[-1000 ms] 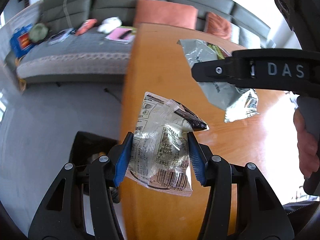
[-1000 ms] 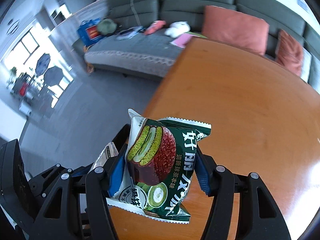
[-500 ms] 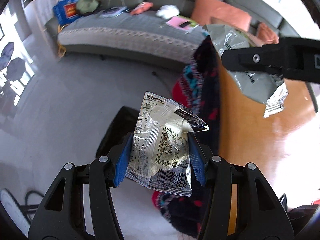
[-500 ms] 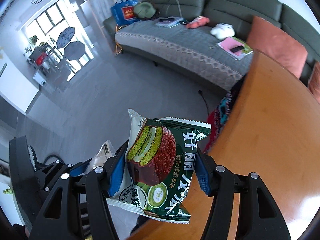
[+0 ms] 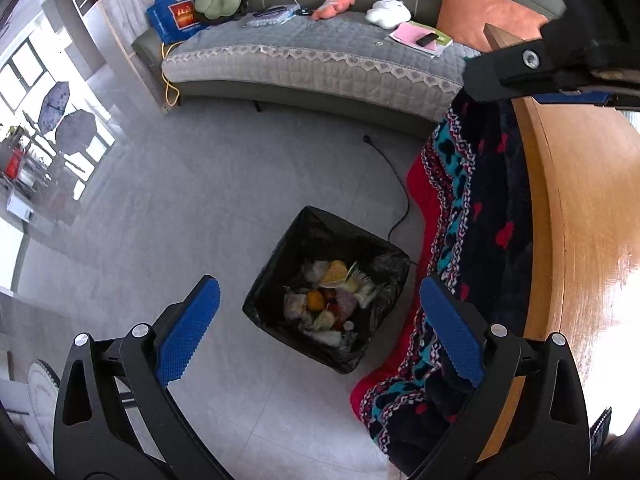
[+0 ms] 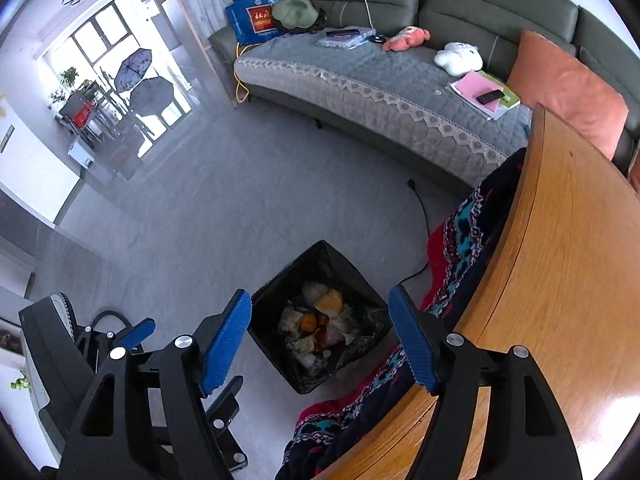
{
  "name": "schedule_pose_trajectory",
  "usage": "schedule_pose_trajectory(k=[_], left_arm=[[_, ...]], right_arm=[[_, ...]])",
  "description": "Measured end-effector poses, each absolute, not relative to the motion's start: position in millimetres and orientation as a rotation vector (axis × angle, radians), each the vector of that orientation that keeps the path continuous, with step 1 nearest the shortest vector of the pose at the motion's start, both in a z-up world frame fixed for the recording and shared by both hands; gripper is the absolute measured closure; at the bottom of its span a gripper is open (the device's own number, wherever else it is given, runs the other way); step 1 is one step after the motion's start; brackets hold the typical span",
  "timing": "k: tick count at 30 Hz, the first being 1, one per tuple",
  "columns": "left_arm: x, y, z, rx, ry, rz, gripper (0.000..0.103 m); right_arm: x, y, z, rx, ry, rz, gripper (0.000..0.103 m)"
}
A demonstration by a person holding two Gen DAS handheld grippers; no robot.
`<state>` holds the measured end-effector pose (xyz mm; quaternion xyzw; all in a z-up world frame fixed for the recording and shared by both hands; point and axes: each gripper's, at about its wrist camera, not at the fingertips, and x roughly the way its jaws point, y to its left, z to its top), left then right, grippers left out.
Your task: Collect trash
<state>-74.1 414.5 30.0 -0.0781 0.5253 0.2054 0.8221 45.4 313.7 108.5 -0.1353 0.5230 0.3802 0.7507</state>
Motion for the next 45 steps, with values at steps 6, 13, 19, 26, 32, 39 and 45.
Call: schedule_pose_trajectory(k=[6, 13, 19, 26, 32, 39, 45], left_arm=[[-77.9, 410.3, 28.2, -0.17, 1.115, 0.419, 0.006], [-74.6, 397.0, 39.7, -0.137, 1.083, 0.375, 0.006], [-64.6, 378.8, 52.0, -0.104, 1.054, 0.315, 0.006], [-51.5, 335.9, 65.1, -0.047, 1.029, 0.237, 0.006], [-40.3, 285.7, 76.0, -0.001, 1.017, 0.174, 0.006], [-29.6, 209.6, 85.1, 0.059, 1.008, 0.071, 0.006], [-25.0, 152.6, 82.5, 0.091, 1.012, 0.008, 0.006]], right_arm=[[45.8, 300.3, 110.4, -0.284, 1.153, 0.814, 0.031], [45.4, 271.7, 122.5, -0.233, 1.138, 0.769, 0.031], [49.5, 235.1, 129.8, -0.175, 1.129, 0.708, 0.029], [50.9, 172.7, 138.4, -0.111, 1.106, 0.638, 0.025], [52.1, 110.3, 144.9, -0.046, 1.093, 0.572, 0.021], [46.5, 26.2, 146.4, 0.019, 1.08, 0.48, 0.019], [40.8, -45.0, 137.1, 0.076, 1.087, 0.384, 0.018]])
